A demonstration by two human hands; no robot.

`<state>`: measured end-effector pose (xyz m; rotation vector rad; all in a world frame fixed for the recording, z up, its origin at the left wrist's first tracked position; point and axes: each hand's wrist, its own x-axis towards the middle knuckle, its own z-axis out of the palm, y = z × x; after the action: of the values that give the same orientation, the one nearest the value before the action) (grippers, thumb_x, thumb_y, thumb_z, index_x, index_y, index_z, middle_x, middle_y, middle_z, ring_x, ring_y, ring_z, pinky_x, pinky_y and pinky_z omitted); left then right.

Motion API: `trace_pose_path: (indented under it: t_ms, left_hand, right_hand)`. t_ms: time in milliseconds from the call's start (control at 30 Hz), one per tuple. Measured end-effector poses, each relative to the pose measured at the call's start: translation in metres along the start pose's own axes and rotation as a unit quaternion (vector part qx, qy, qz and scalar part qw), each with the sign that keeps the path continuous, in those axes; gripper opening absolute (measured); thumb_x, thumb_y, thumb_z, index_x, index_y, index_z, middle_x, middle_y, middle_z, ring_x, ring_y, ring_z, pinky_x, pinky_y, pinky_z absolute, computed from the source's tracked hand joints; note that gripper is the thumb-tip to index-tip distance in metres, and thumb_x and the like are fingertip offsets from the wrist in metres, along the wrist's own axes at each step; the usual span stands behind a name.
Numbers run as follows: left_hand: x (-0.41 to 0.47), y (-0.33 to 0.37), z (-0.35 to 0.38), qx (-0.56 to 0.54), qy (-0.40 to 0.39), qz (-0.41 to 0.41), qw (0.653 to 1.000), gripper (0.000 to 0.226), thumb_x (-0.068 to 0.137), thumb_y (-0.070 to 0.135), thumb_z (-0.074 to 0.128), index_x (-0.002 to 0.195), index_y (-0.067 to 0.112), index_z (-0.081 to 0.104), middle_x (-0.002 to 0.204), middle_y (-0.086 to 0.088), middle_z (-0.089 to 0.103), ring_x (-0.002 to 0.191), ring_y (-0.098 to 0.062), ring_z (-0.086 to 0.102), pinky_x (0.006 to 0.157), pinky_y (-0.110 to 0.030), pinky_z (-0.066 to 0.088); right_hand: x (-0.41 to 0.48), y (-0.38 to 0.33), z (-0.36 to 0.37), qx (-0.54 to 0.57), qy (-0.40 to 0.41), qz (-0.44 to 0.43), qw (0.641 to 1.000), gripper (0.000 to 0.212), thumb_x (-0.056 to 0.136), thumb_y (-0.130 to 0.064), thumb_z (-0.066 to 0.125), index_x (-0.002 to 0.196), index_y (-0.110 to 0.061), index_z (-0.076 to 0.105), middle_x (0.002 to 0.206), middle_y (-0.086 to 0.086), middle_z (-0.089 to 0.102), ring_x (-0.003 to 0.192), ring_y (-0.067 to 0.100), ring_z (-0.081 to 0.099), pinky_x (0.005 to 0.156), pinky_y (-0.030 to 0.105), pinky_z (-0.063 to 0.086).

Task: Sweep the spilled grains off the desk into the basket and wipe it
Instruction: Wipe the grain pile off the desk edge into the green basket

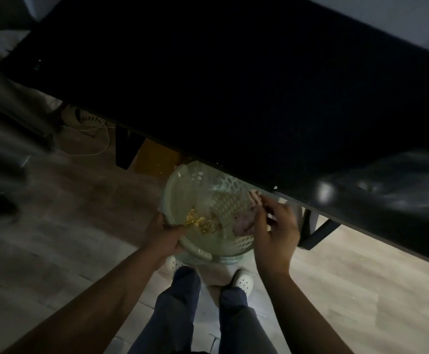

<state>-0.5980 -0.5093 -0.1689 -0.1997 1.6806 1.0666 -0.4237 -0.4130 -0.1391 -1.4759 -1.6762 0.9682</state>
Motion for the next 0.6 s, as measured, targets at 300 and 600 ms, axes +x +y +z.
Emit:
trace_pose_path:
  t_ms: [300,600]
  left_hand:
    - [-0.006,-0.007,0.031,-0.014,-0.023,-0.019,0.999,0.043,0.087,-0.005,0.057,0.126,0.012,0.048,0.125,-0.013,0.056,0.102,-0.031,0.058,0.050,-0.031,0.057]
    - [0.005,-0.002,0.010,-0.002,-0.011,0.001,1.000,0.050,0.084,-0.003,0.062,0.128,0.015,0.047,0.124,-0.012,0.057,0.106,-0.031,0.058,0.066,-0.039,0.056]
  right_hand:
    - [0.052,0.012,-0.019,-0.031,0.102,0.002,0.994,0.026,0.092,-0.008,0.058,0.116,-0.011,0.068,0.098,0.002,0.057,0.081,-0.005,0.053,0.069,0.005,0.040]
    - [0.057,0.005,0.030,-0.029,-0.007,-0.020,0.999,0.027,0.093,-0.011,0.058,0.119,-0.013,0.066,0.098,0.000,0.054,0.082,-0.010,0.052,0.068,0.003,0.039]
